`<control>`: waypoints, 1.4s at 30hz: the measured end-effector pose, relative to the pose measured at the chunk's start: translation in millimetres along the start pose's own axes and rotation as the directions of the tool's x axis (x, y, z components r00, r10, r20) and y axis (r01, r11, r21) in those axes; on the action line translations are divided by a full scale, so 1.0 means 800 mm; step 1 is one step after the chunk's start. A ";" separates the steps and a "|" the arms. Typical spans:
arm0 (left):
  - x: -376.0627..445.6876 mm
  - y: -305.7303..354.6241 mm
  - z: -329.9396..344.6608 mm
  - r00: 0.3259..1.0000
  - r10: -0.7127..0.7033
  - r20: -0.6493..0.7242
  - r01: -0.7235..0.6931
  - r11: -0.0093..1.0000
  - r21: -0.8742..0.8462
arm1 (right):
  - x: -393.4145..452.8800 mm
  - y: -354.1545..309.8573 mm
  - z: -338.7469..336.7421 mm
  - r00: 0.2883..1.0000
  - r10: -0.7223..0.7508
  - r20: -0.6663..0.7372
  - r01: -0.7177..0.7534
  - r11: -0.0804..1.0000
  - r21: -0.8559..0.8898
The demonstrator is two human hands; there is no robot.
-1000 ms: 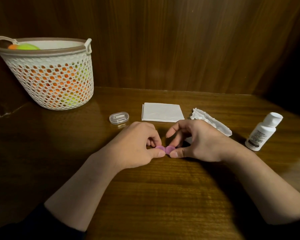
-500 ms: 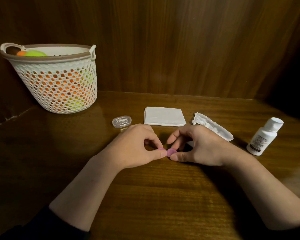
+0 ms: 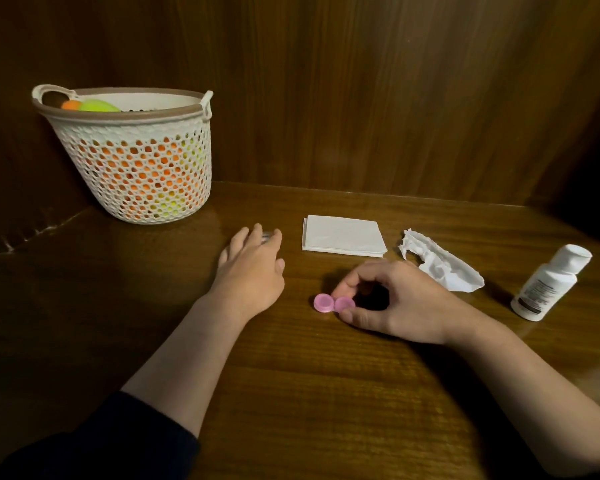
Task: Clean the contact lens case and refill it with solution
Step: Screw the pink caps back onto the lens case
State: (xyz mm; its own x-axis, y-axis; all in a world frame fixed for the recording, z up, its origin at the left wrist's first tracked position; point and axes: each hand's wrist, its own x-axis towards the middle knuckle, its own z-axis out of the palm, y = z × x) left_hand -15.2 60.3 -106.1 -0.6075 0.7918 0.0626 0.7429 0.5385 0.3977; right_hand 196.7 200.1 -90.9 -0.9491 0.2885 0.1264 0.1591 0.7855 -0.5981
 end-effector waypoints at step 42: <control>-0.031 0.037 -0.015 0.973 0.200 0.115 -0.021 0.573 -0.819 | 0.005 -0.030 -0.001 0.893 -0.312 -0.323 0.138 0.875 -0.463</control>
State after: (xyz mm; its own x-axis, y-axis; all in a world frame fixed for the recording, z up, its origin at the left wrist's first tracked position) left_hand 18.8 53.1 -84.8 -0.4101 0.9114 0.0350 0.2085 0.0563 0.9764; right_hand 189.4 182.5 -75.3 -0.8096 0.1894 0.5555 0.1338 0.9811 -0.1395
